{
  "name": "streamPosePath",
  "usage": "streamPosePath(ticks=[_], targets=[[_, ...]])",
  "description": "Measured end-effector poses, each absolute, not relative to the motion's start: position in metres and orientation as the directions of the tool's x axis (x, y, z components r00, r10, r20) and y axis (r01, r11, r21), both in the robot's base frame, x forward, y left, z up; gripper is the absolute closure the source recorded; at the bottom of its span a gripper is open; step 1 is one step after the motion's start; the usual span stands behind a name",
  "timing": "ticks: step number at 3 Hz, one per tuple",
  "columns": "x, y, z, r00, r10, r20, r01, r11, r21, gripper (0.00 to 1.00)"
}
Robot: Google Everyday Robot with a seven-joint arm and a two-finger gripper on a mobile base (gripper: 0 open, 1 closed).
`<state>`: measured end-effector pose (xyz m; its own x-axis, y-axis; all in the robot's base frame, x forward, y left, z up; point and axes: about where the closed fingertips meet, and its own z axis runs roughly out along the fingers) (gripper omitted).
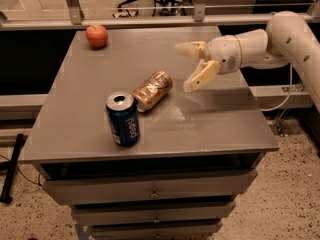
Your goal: Knock orange can over
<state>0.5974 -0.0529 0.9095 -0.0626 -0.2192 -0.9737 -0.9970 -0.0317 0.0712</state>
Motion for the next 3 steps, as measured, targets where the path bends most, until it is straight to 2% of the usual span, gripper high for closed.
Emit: streamPosePath(ticks=[2,3], targets=[[0.637,-0.071,0.902,0.008,-0.245,-0.970,-0.999,-0.044,0.003,0.00],[0.639,-0.072,0.906,0.017,-0.243,-0.970,-0.999,-0.040,-0.007,0.00]])
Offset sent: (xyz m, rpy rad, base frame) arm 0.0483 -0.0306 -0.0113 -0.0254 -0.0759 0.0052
